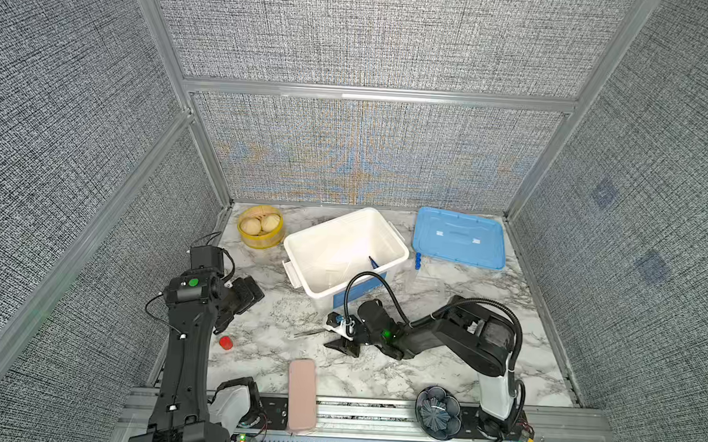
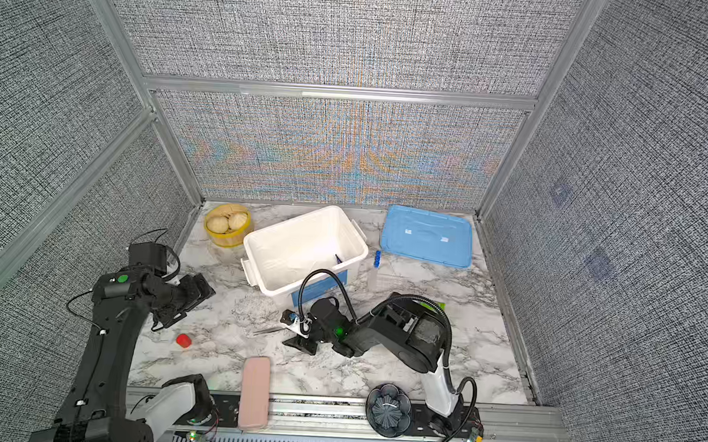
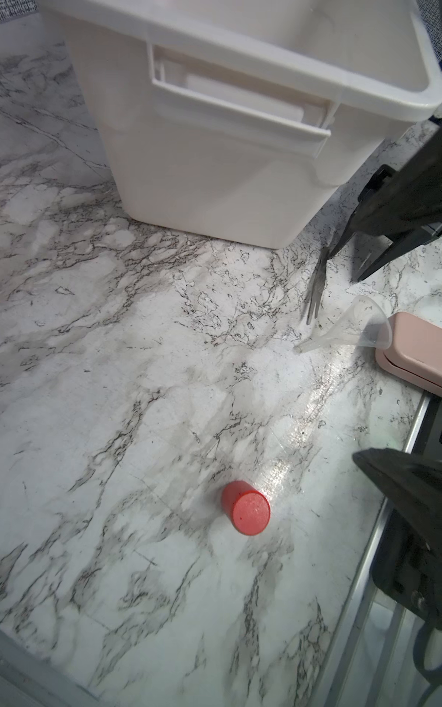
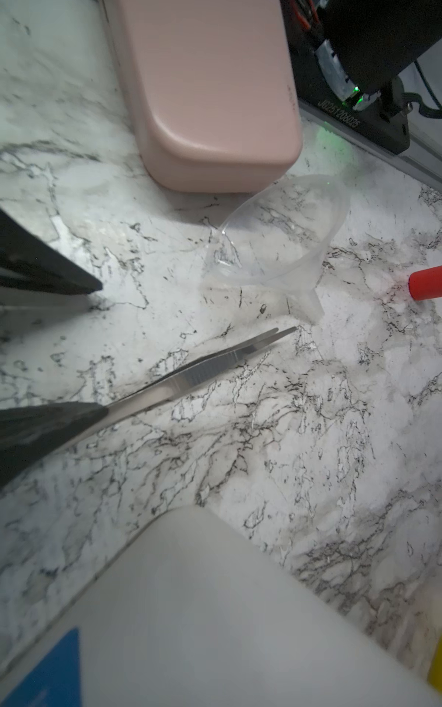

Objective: Organize the chemistry lab equipment
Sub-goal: 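Lower the right gripper and close it on the metal tweezers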

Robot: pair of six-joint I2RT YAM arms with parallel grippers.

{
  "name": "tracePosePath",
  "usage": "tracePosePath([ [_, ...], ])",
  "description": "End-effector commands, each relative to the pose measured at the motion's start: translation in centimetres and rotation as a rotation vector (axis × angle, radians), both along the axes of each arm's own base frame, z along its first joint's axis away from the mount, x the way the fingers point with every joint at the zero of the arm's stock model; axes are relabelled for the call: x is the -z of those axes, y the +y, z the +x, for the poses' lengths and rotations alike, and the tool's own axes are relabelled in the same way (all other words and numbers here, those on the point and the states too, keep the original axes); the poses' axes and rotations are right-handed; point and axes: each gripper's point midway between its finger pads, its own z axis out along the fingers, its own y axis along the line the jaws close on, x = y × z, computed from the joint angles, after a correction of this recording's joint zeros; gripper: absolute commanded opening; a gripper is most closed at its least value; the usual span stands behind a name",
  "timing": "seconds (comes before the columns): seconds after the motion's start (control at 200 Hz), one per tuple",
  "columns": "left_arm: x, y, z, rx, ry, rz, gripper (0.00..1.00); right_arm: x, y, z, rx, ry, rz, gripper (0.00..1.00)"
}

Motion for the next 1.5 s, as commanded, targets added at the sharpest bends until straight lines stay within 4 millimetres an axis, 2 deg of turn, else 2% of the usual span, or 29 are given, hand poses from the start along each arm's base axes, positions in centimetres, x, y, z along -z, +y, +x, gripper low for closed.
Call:
tracePosePath([
  [0.0,-0.1,-0.2,-0.1,0.009,0.0,-0.009,0.89,0.2,-0.1,0.3,0.009,-0.021,-0.015,0.45],
  [0.325,-0.2,-0.2,-0.1,0.009,-0.013,-0.019,0.88,-2.4,1.2,-0.4,-0.074,-0.083,0.055,0.45],
  [0.645,-0.1,-0.3,-0.1,0.01,-0.008,-0.025,0.88,-1.2,3.7,0.0,-0.116,-0.099,0.057,0.46],
  [0.84,-0.1,-0.3,-0.2,0.012,-0.013,-0.026,0.88,0.3,4.0,0.3,-0.12,-0.111,0.01,0.47],
  [1.125,0.0,-0.3,0.0,0.015,-0.012,-0.034,0.88,2.0,2.6,0.0,-0.126,-0.118,-0.086,0.45],
  [1.211,0.0,-0.5,-0.1,0.014,-0.011,-0.045,0.88,2.1,1.7,-0.3,-0.117,-0.107,-0.116,0.4],
  [1.311,-0.1,-0.4,0.0,0.019,-0.02,-0.036,0.88,2.5,0.4,-0.9,-0.119,-0.083,-0.165,0.3],
  [1.491,-0.2,-0.5,0.1,0.021,-0.029,-0.042,0.88,2.5,-1.6,-2.0,-0.087,-0.046,-0.201,0.28],
])
